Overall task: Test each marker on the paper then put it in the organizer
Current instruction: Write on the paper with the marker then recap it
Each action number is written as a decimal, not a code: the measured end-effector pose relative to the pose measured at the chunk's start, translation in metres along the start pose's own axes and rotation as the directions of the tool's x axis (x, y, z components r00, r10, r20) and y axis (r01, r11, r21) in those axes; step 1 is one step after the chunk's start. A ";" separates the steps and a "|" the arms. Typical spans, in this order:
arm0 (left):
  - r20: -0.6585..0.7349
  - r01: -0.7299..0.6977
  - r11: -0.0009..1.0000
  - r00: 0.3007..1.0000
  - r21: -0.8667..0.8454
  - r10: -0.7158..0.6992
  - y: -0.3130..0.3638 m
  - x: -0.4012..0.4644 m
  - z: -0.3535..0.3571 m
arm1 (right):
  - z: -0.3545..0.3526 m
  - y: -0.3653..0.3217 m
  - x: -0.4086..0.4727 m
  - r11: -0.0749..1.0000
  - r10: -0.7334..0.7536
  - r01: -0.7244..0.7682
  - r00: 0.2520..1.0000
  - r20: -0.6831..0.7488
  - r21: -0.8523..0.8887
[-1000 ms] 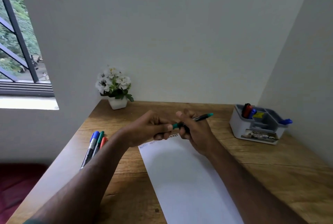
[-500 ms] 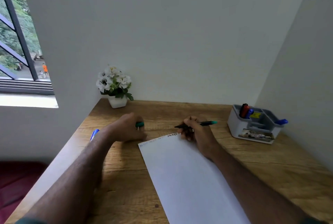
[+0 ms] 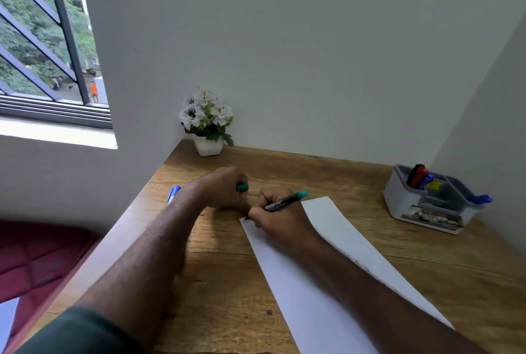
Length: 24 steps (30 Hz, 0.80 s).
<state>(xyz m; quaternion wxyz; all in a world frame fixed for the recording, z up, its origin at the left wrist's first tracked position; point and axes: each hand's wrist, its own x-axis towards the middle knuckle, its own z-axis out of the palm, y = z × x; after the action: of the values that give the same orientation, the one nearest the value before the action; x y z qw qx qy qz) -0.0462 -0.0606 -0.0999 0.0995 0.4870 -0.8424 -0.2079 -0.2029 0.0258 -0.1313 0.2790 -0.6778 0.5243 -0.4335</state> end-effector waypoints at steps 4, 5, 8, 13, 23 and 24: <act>0.035 0.018 1.000 0.999 -0.021 -0.018 -0.008 0.003 -0.002 | 0.000 0.008 -0.004 0.998 0.054 -0.054 0.999 0.000 0.045; 0.051 0.019 0.999 0.999 -0.026 -0.017 -0.009 0.003 -0.003 | 0.000 0.006 -0.004 0.997 0.056 -0.056 0.998 0.003 0.061; 0.076 0.012 0.999 0.997 -0.032 -0.009 -0.011 0.002 -0.004 | -0.001 -0.001 -0.005 0.993 0.050 -0.050 0.999 0.009 0.105; 0.084 0.015 0.999 0.996 -0.045 -0.011 -0.011 0.003 -0.003 | 0.001 0.004 -0.005 0.998 0.011 -0.012 1.000 0.026 0.058; 0.109 0.032 0.998 0.994 -0.050 -0.027 -0.011 0.003 -0.004 | 0.003 0.008 -0.003 1.000 0.000 0.000 1.000 0.019 0.002; 0.116 0.032 0.998 0.993 -0.050 -0.026 -0.011 0.003 -0.004 | 0.003 0.007 -0.002 1.000 0.002 -0.002 1.000 0.014 0.002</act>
<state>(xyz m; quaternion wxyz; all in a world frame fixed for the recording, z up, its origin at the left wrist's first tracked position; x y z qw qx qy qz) -0.0376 -0.0694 -0.1014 0.0604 0.4836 -0.8339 -0.2590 -0.2036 0.0257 -0.1399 0.2836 -0.6800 0.5224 -0.4292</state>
